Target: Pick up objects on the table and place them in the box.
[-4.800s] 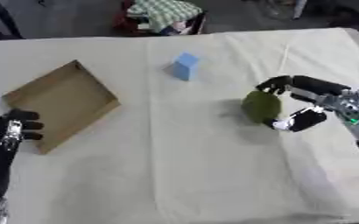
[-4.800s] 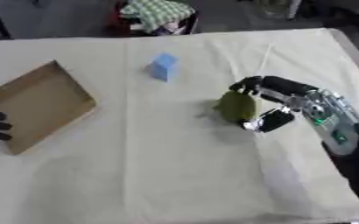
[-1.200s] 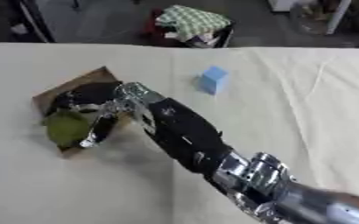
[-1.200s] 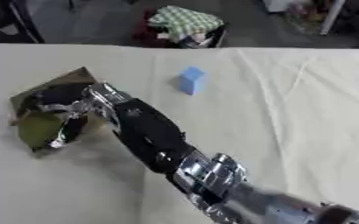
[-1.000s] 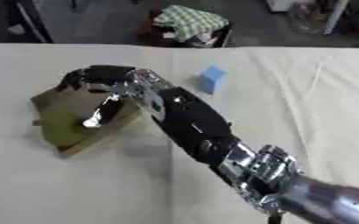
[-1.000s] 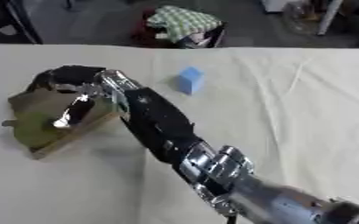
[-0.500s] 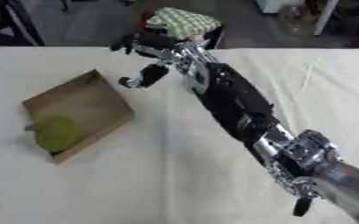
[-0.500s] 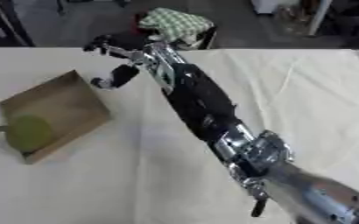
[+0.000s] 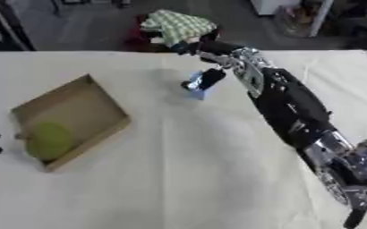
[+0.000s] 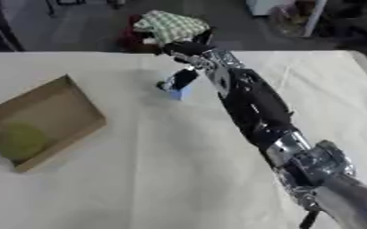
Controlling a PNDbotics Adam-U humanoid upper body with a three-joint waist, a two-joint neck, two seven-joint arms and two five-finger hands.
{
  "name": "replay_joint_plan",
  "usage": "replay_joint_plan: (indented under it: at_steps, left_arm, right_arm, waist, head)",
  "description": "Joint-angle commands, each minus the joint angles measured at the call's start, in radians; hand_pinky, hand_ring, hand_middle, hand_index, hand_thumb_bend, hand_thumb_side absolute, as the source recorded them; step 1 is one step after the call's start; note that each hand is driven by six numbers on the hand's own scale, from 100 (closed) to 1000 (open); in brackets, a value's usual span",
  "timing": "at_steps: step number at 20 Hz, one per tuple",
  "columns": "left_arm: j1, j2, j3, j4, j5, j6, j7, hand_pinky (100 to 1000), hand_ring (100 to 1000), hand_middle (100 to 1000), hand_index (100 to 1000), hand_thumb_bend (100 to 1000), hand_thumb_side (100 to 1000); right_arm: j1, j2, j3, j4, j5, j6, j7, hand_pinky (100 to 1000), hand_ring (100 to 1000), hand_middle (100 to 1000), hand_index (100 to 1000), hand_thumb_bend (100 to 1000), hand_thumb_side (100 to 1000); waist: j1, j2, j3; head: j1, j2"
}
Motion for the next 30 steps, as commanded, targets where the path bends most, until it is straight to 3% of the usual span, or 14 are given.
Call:
replay_joint_plan:
  at_steps: [1, 5, 9, 11, 14, 16, 20, 30]
  left_arm:
    - [-0.005, 0.016, 0.009, -0.008, -0.007, -0.001, 0.004, 569, 623, 601, 648, 100, 740]
    - [-0.003, 0.017, 0.008, -0.006, -0.007, 0.0, 0.004, 569, 624, 601, 648, 100, 740]
    - [-0.002, 0.018, 0.009, -0.005, -0.007, 0.0, 0.005, 568, 624, 601, 648, 100, 740]
    - [-0.002, 0.018, 0.009, -0.005, -0.007, -0.001, 0.005, 568, 624, 601, 648, 100, 740]
    - [-0.002, 0.019, 0.01, -0.005, -0.007, -0.001, 0.005, 568, 624, 601, 648, 100, 739]
    - [-0.001, 0.019, 0.009, -0.004, -0.008, 0.0, 0.006, 568, 624, 601, 648, 100, 739]
    - [-0.001, 0.019, 0.009, -0.005, -0.007, -0.001, 0.006, 567, 624, 601, 648, 100, 738]
    - [-0.005, 0.011, -0.005, -0.008, 0.001, -0.001, -0.008, 567, 629, 601, 648, 100, 736]
  right_arm:
    - [-0.016, -0.03, -0.012, 0.019, 0.03, 0.013, -0.004, 833, 911, 939, 977, 365, 497]
    - [-0.014, -0.026, -0.018, 0.051, 0.077, 0.025, -0.003, 802, 888, 935, 969, 358, 500]
    - [-0.009, -0.025, -0.024, 0.07, 0.095, 0.025, -0.002, 646, 721, 882, 933, 315, 465]
    - [-0.009, -0.026, -0.025, 0.065, 0.102, 0.022, -0.011, 534, 584, 767, 847, 242, 383]
    - [-0.01, -0.027, -0.025, 0.043, 0.103, 0.016, -0.057, 420, 465, 555, 678, 100, 210]
    - [-0.013, -0.027, -0.021, 0.017, 0.095, 0.011, -0.102, 399, 447, 502, 629, 100, 172]
    - [-0.034, -0.018, 0.002, -0.05, 0.062, -0.015, -0.154, 398, 433, 475, 623, 100, 172]
    - [-0.119, 0.117, 0.072, -0.099, -0.002, -0.09, -0.083, 449, 468, 490, 644, 100, 212]
  waist:
    - [0.004, -0.021, -0.002]
    - [0.005, -0.02, -0.002]
    - [0.005, -0.019, -0.003]
    - [0.005, -0.019, -0.004]
    - [0.005, -0.019, -0.004]
    - [0.004, -0.019, -0.004]
    - [0.003, -0.02, 0.0]
    - [0.003, -0.024, 0.052]
  head:
    - [0.004, -0.008]
    - [0.003, -0.003]
    - [0.005, -0.001]
    - [0.005, -0.001]
    - [0.005, -0.001]
    - [0.005, 0.0]
    - [0.003, 0.0]
    - [-0.03, 0.003]
